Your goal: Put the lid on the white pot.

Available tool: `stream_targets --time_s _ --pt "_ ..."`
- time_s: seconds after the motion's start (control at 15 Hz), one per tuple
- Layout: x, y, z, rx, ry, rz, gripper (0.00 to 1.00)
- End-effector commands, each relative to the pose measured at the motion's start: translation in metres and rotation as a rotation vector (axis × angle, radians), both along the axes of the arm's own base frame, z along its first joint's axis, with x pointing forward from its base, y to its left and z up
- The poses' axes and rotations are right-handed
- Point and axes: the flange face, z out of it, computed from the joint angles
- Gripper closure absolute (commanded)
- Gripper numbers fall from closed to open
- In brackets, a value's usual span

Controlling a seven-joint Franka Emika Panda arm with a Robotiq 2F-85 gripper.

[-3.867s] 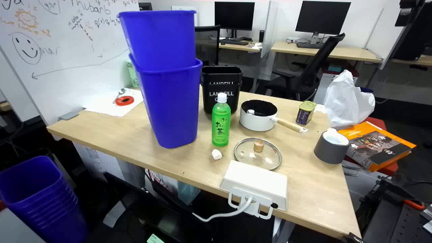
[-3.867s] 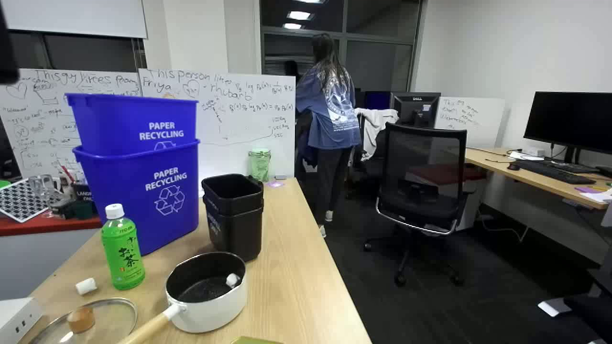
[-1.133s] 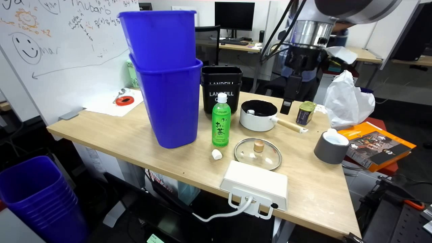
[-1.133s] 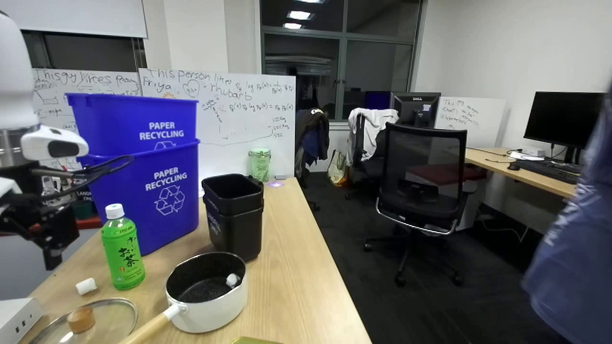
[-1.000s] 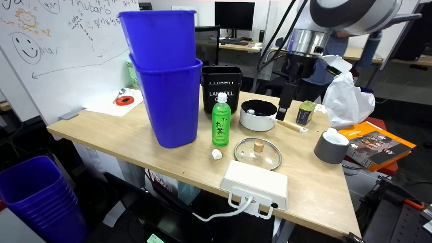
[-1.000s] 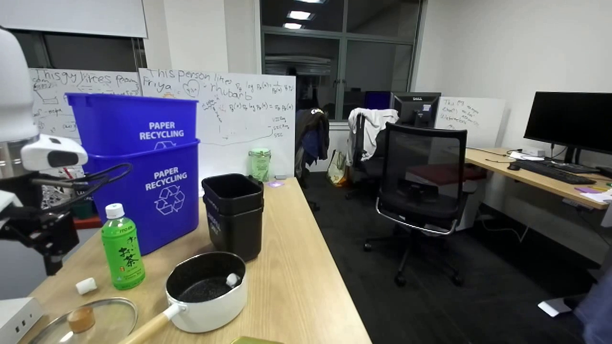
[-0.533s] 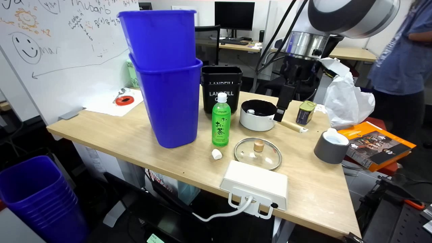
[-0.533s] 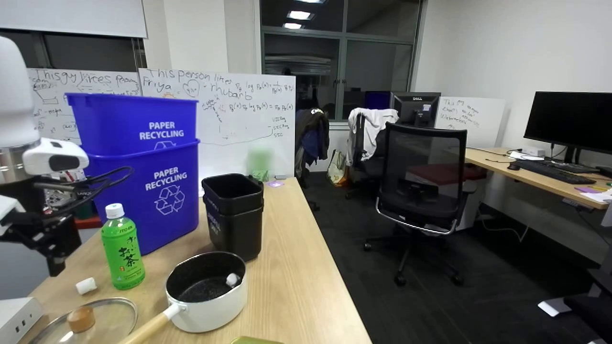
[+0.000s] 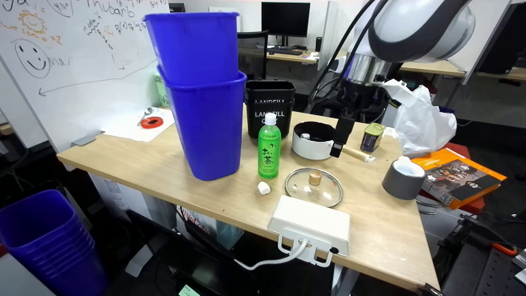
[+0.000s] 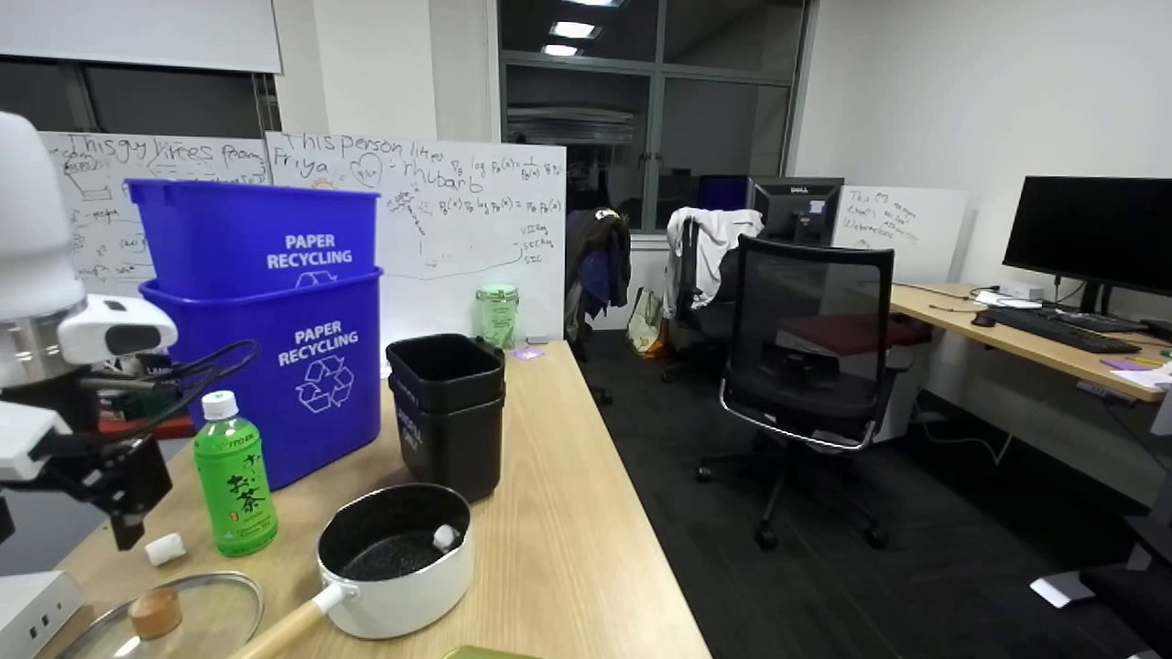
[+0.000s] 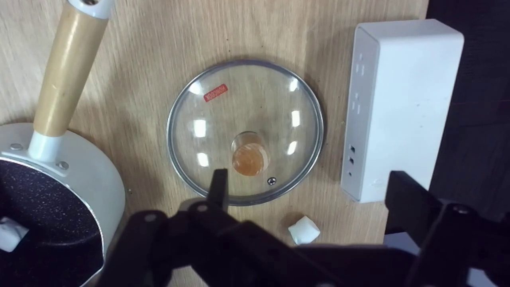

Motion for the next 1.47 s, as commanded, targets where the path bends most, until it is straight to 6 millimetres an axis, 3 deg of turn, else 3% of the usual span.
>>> stream_targets --time_s 0.0,0.4,1.27,1.33,1.4 --pt "0.006 0.004 -0.027 -0.011 -0.049 0.031 0.0" --pt "0.014 0.009 -0.072 -0.032 -0.094 0.05 0.0" --pt "0.018 0.021 -0.125 -0.046 -0.153 0.125 0.0" --pt "0.019 0.022 -0.127 -0.048 -0.158 0.132 0.04" --pt "0.02 0.021 -0.128 -0.051 -0.16 0.137 0.19"
